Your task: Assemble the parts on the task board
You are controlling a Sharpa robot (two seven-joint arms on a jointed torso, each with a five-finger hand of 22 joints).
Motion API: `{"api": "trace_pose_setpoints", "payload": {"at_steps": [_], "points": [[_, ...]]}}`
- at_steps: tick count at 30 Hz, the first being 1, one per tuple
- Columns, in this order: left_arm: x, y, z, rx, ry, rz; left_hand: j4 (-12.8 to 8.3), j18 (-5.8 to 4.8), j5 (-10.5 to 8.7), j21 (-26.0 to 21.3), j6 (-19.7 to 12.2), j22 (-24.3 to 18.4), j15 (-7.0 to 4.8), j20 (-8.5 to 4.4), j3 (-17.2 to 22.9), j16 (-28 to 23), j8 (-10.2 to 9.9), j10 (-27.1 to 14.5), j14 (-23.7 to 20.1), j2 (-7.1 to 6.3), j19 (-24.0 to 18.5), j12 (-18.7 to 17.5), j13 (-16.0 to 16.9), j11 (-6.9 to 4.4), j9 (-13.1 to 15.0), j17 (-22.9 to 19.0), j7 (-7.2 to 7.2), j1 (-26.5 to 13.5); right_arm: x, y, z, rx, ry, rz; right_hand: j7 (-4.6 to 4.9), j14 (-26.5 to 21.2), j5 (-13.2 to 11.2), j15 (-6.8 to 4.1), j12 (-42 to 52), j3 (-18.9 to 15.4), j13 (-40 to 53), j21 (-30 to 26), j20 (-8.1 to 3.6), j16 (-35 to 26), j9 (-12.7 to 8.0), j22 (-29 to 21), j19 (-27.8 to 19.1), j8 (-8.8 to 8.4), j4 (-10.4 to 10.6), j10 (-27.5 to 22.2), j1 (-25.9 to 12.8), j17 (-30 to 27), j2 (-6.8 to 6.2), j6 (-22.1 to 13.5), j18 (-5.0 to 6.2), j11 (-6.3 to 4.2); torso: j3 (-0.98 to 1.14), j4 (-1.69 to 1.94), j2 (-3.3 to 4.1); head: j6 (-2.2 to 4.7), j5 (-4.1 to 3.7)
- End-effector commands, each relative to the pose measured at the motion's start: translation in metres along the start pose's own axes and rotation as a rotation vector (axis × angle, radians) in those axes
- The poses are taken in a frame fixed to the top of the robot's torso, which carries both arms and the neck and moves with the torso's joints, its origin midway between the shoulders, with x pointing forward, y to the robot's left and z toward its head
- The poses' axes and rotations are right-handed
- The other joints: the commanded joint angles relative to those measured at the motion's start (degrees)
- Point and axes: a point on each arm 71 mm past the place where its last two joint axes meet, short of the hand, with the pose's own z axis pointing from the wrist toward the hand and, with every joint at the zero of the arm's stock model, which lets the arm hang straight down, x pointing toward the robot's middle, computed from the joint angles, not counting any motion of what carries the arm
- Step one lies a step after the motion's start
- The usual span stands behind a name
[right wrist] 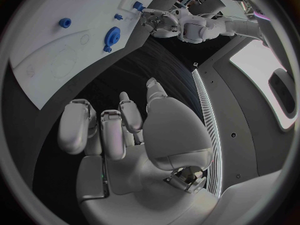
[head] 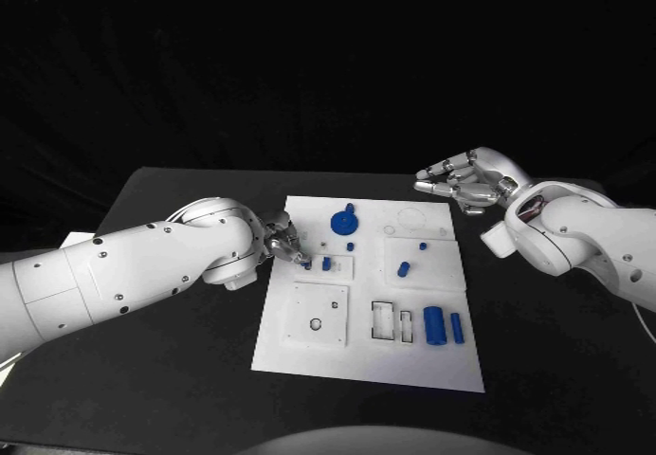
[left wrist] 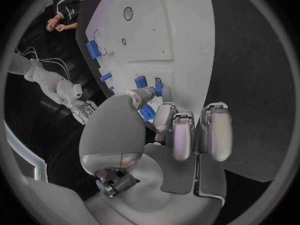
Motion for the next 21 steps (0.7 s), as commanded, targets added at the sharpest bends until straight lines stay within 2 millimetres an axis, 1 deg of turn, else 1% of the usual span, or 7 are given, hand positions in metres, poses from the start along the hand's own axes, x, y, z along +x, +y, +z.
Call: {"api": "trace_pose_setpoints", "payload": {"at_steps": [1, 5, 6, 8, 13, 16, 21], "points": [[0.0018, -0.0011, 0.0013, -0.006, 0.011, 0.040, -6.71, -0.12, 0.12, 0.24, 0.62, 8.26, -0.29, -0.31, 7.08, 0.17, 0.37, 0.39, 6.03, 0.33, 3.71, 0.01, -0.03, 0.14, 0.07, 15.09, -0.69, -0.10, 0.0015, 0.0010, 0.0002, -0.008, 0.009, 0.001, -0.17, 3.84, -0.03, -0.06, -0.06, -0.31, 0.83, -0.38, 0.08, -0.34, 0.09, -0.05, -0.48, 0.35, 0.04, -0.50, -0.35, 6.18, 0.43, 0.08, 0.89, 0.01, 0.01, 0.03, -0.04, -0.10, 0.02], [0.0034, -0.0020, 0.0028, -0.007, 0.005, 0.052, -6.74, -0.12, 0.11, 0.24, 0.62, 8.26, -0.29, -0.32, 7.09, 0.17, 0.37, 0.39, 6.03, 0.30, 3.71, 0.00, -0.04, 0.14, 0.07, 15.09, -0.69, -0.11, 0.0017, 0.0012, 0.0003, -0.009, 0.009, 0.001, -0.17, 3.84, -0.03, -0.06, -0.06, -0.31, 0.83, -0.38, 0.08, -0.34, 0.09, -0.05, -0.48, 0.35, 0.04, -0.50, -0.35, 6.18, 0.43, 0.08, 0.89, 0.01, -0.02, 0.04, 0.00, -0.21, -0.05], [0.0040, -0.0023, 0.0031, -0.007, 0.005, 0.054, -6.75, -0.12, 0.10, 0.24, 0.61, 8.27, -0.29, -0.32, 7.10, 0.17, 0.36, 0.39, 6.03, 0.29, 3.71, 0.00, -0.05, 0.13, 0.07, 15.09, -0.69, -0.11, 0.0018, 0.0012, 0.0003, -0.009, 0.010, 0.002, -0.17, 3.84, -0.03, -0.06, -0.06, -0.31, 0.83, -0.38, 0.08, -0.34, 0.09, -0.05, -0.48, 0.35, 0.04, -0.50, -0.35, 6.18, 0.43, 0.08, 0.89, 0.01, -0.01, 0.01, 0.00, -0.29, -0.02], [0.0051, -0.0030, 0.0035, -0.006, 0.004, 0.057, -6.75, -0.12, 0.10, 0.24, 0.61, 8.27, -0.29, -0.32, 7.10, 0.17, 0.36, 0.39, 6.03, 0.29, 3.71, 0.00, -0.05, 0.13, 0.07, 15.09, -0.69, -0.11, 0.0019, 0.0013, 0.0003, -0.010, 0.010, 0.002, -0.17, 3.84, -0.03, -0.06, -0.06, -0.31, 0.83, -0.38, 0.08, -0.34, 0.09, -0.05, -0.48, 0.35, 0.04, -0.50, -0.35, 6.18, 0.43, 0.08, 0.89, 0.01, -0.01, -0.02, 0.01, -0.14, 0.03], [0.0071, -0.0039, 0.0039, -0.007, 0.011, 0.065, -6.75, -0.12, 0.10, 0.24, 0.61, 8.27, -0.29, -0.32, 7.10, 0.17, 0.36, 0.39, 6.03, 0.29, 3.71, 0.00, -0.05, 0.13, 0.07, 15.09, -0.69, -0.11, 0.0023, 0.0017, 0.0003, -0.011, 0.011, 0.003, -0.17, 3.84, -0.03, -0.06, -0.06, -0.31, 0.83, -0.38, 0.08, -0.34, 0.09, -0.05, -0.48, 0.35, 0.04, -0.50, -0.35, 6.18, 0.43, 0.08, 0.89, 0.01, 0.05, 0.01, -0.01, -0.28, 0.06], [0.0082, -0.0040, 0.0038, -0.008, 0.022, 0.073, -6.76, -0.12, 0.10, 0.23, 0.61, 8.26, -0.29, -0.32, 7.11, 0.17, 0.36, 0.39, 6.03, 0.27, 3.71, -0.01, -0.05, 0.13, 0.07, 15.09, -0.69, -0.11, 0.0024, 0.0017, 0.0004, -0.010, 0.012, 0.003, -0.18, 3.83, 0.00, -0.06, -0.15, -0.36, 0.76, -0.44, 0.08, -0.40, 0.10, -0.15, -0.51, 0.36, 0.06, -0.56, -0.39, 6.11, 0.50, 0.09, 0.91, 0.01, -0.01, -0.03, -0.03, -0.36, 0.15], [0.0101, -0.0041, 0.0033, -0.010, 0.043, 0.088, -7.18, -0.16, 0.01, 0.34, 0.64, 8.42, -0.28, -0.33, 7.16, 0.17, 0.32, 0.47, 6.03, -0.19, 3.76, 0.01, -0.03, 0.12, 0.04, 15.09, -0.73, -0.11, 0.0028, 0.0019, 0.0005, -0.010, 0.014, 0.004, -0.18, 3.83, 0.00, -0.06, -0.15, -0.36, 0.76, -0.44, 0.08, -0.40, 0.10, -0.15, -0.51, 0.36, 0.06, -0.56, -0.39, 6.11, 0.50, 0.09, 0.91, 0.01, 0.00, 0.06, -0.04, -0.49, 0.03]]}}
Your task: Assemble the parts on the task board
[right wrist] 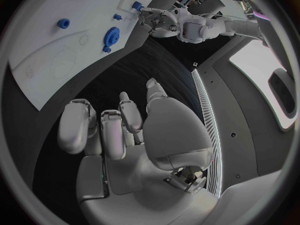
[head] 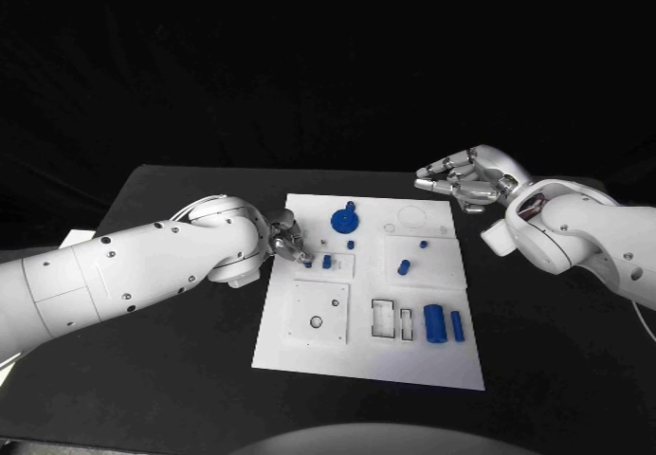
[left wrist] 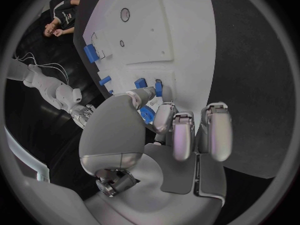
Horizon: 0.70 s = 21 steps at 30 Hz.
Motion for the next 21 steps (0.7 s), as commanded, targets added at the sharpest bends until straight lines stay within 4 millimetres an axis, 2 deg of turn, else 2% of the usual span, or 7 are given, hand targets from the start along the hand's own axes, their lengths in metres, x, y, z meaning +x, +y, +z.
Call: {"api": "trace_pose_setpoints", "payload": {"at_steps": [1, 9, 21], "points": [[0.0073, 0.0011, 0.0007, -0.014, 0.048, 0.042, -7.06, -0.16, 0.06, 0.35, 0.54, 8.43, -0.28, -0.33, 7.04, 0.17, 0.14, 0.48, 6.03, -0.10, 3.76, 0.01, -0.03, 0.11, 0.05, 15.10, -0.82, 0.00, 0.0018, 0.0011, 0.0001, -0.008, 0.012, 0.002, -0.18, 3.83, 0.00, -0.06, -0.15, -0.36, 0.76, -0.18, 0.08, -0.40, 0.05, -0.05, -0.50, 0.36, 0.06, -0.56, -0.15, 6.07, 0.27, 0.09, 0.91, 0.01, -0.01, 0.05, -0.03, -0.09, -0.09], [0.0079, 0.0024, 0.0002, -0.021, 0.057, 0.050, -7.30, -0.20, 0.04, 0.47, 0.65, 8.59, -0.28, -0.33, 7.08, 0.17, 0.12, 0.62, 6.03, -0.35, 3.81, 0.16, 0.16, 0.09, 0.01, 15.10, -0.85, 0.04, 0.0018, 0.0008, 0.0001, -0.007, 0.013, 0.002, -0.18, 3.83, 0.00, -0.06, -0.15, -0.36, 0.76, -0.18, 0.08, -0.40, 0.05, -0.05, -0.50, 0.36, 0.06, -0.56, -0.15, 6.07, 0.27, 0.09, 0.91, 0.01, -0.07, 0.04, -0.02, -0.20, -0.08], [0.0071, 0.0019, 0.0006, -0.018, 0.046, 0.042, -7.45, -0.22, 0.05, 0.51, 0.81, 8.65, -0.28, -0.33, 7.12, 0.17, 0.14, 0.76, 6.03, -0.47, 3.83, 0.31, 0.35, 0.06, -0.01, 15.10, -0.88, 0.06, 0.0022, 0.0008, 0.0005, -0.007, 0.013, 0.002, -0.18, 3.83, 0.00, -0.06, -0.15, -0.36, 0.76, -0.18, 0.08, -0.40, 0.05, -0.05, -0.50, 0.36, 0.06, -0.56, -0.15, 6.07, 0.27, 0.09, 0.91, 0.01, 0.00, 0.04, -0.02, -0.17, -0.03]]}}
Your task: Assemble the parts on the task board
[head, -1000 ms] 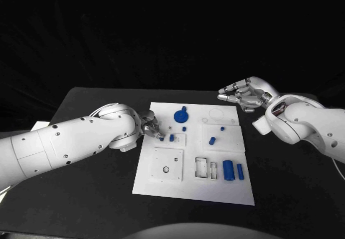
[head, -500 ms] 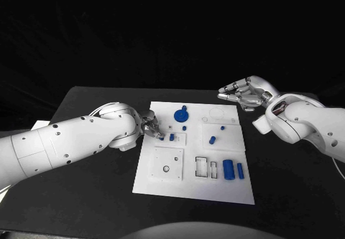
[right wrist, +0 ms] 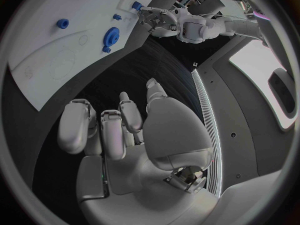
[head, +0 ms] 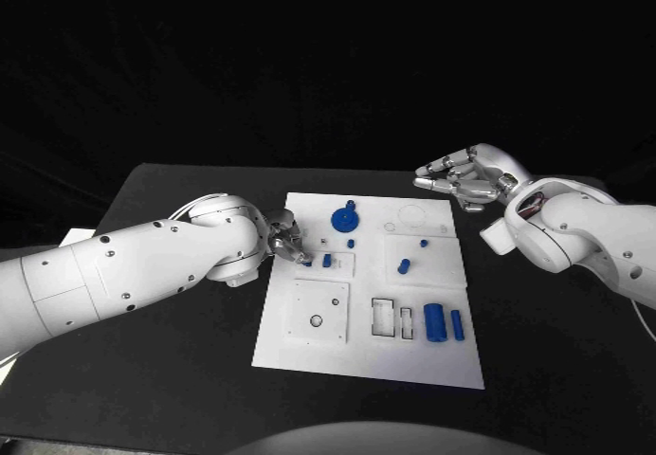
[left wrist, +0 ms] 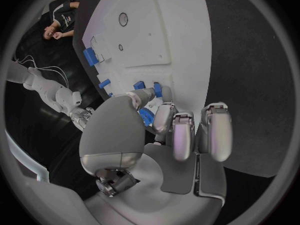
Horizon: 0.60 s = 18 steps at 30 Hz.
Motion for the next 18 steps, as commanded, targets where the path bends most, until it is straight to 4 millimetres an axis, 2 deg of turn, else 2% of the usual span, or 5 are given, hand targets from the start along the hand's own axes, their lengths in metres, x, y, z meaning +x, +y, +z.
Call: {"api": "trace_pose_setpoints", "payload": {"at_steps": [1, 6, 12, 18], "points": [[0.0061, 0.0013, 0.0014, -0.012, 0.031, 0.017, -7.44, -0.21, 0.33, 0.29, 0.82, 8.65, -0.28, -0.33, 7.09, 0.17, 0.17, 0.36, 6.03, -0.26, 3.83, 0.33, 0.10, 0.07, 0.06, 15.06, -0.89, 0.29, 0.0016, 0.0006, 0.0002, -0.007, 0.012, 0.001, -0.18, 3.83, 0.00, -0.06, -0.15, -0.36, 0.76, -0.18, 0.08, -0.40, 0.07, -0.06, -0.50, 0.36, 0.06, -0.56, -0.16, 6.08, 0.27, 0.09, 0.91, 0.01, 0.06, -0.04, 0.00, 0.02, 0.05], [0.0062, 0.0010, 0.0020, -0.012, 0.034, 0.004, -7.01, -0.23, 0.20, 0.33, 1.33, 8.73, -0.29, -0.36, 6.50, 0.17, 0.14, 0.60, 6.03, -0.64, 3.85, 0.40, 0.15, 0.00, -0.08, 15.06, -1.08, -0.69, 0.0016, 0.0007, 0.0001, -0.007, 0.012, 0.001, -0.18, 3.83, 0.00, -0.06, -0.15, -0.36, 0.76, -0.18, 0.08, -0.40, 0.07, -0.06, -0.50, 0.36, 0.06, -0.56, -0.16, 6.08, 0.27, 0.09, 0.91, 0.01, 0.09, -0.07, 0.01, -0.06, 0.03], [0.0065, 0.0001, 0.0029, -0.016, 0.039, -0.005, -4.83, -0.29, 0.07, 0.53, 3.06, 9.06, -0.85, -0.73, 2.04, 0.17, -0.51, 0.97, 6.03, -2.04, 3.96, 0.66, 0.52, -0.64, -0.99, 15.06, -1.99, -4.24, 0.0016, 0.0007, 0.0000, -0.007, 0.012, 0.001, -0.18, 3.83, 0.00, -0.06, -0.15, -0.36, 0.76, -0.18, 0.08, -0.40, 0.07, -0.06, -0.50, 0.36, 0.06, -0.56, -0.16, 6.08, 0.27, 0.09, 0.91, 0.01, 0.13, -0.10, -0.01, -0.13, 0.03], [0.0067, 0.0000, 0.0041, -0.022, 0.045, -0.003, -3.17, -0.46, 0.13, 1.02, 4.25, 9.74, -1.05, -0.95, -1.43, 0.17, -1.10, 1.36, 6.03, -2.40, 4.21, 1.25, 1.34, -0.85, -1.70, 15.06, -2.19, -6.06, 0.0016, 0.0006, 0.0001, -0.007, 0.013, 0.001, -0.18, 3.83, 0.00, -0.06, -0.15, -0.36, 0.76, -0.18, 0.08, -0.40, 0.07, -0.06, -0.50, 0.36, 0.06, -0.56, -0.16, 6.08, 0.27, 0.09, 0.91, 0.01, 0.16, -0.04, 0.01, -0.13, -0.13]]}}
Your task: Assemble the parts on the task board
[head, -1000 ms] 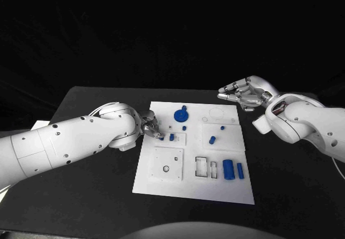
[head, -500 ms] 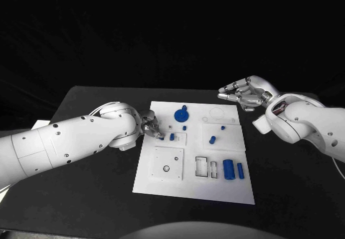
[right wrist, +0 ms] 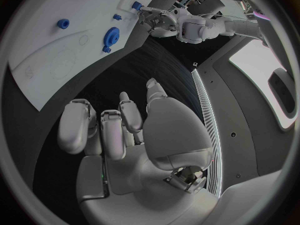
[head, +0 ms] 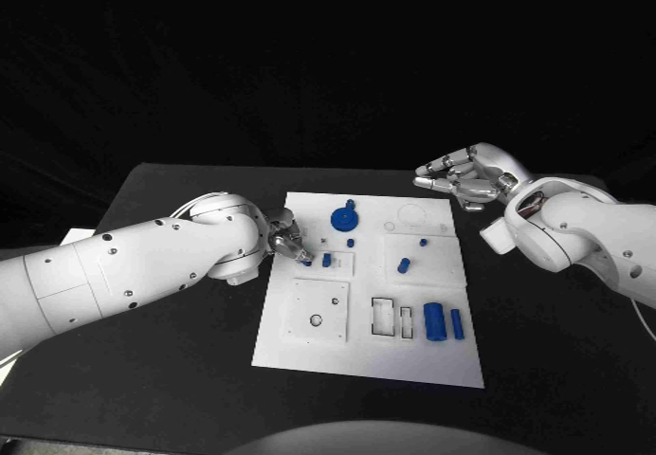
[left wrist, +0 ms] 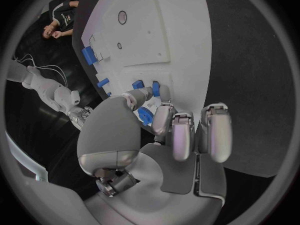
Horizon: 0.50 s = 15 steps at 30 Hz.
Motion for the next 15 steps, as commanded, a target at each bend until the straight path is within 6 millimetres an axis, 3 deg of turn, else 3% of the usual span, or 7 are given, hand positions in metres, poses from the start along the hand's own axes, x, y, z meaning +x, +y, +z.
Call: {"api": "trace_pose_setpoints", "payload": {"at_steps": [1, 15], "points": [[0.0077, -0.0007, 0.0016, -0.010, 0.045, 0.006, 0.64, -0.47, -0.22, 0.48, 0.89, 9.84, -0.43, -0.55, -1.31, 0.17, -0.47, 0.60, 5.85, -0.11, 4.24, 0.39, 0.36, -0.02, -0.24, 15.07, -0.15, -0.90, 0.0016, 0.0007, 0.0002, -0.007, 0.013, 0.001, -0.18, 3.83, 0.00, -0.06, -0.15, -0.36, 0.76, -0.18, 0.08, -0.40, 0.08, -0.06, -0.50, 0.36, 0.06, -0.56, -0.16, 6.09, 0.27, 0.09, 0.91, 0.02, 0.01, 0.04, -0.01, -0.01, -0.14], [0.0069, -0.0030, 0.0035, -0.015, 0.033, 0.012, 1.24, -0.64, -0.14, 0.99, 1.63, 10.51, -0.50, -0.61, -2.36, 0.17, -0.56, 1.49, 5.85, 0.22, 4.48, 1.82, 2.15, -0.15, -0.46, 15.07, -0.32, -1.25, 0.0014, 0.0002, 0.0005, -0.006, 0.013, 0.001, -0.18, 3.82, 0.03, -0.07, -0.23, -0.46, 0.69, -0.23, 0.07, -0.46, 0.08, -0.11, -0.51, 0.37, 0.09, -0.61, -0.23, 6.03, 0.35, 0.11, 0.92, 0.01, -0.02, 0.04, 0.01, -0.12, -0.25]]}}
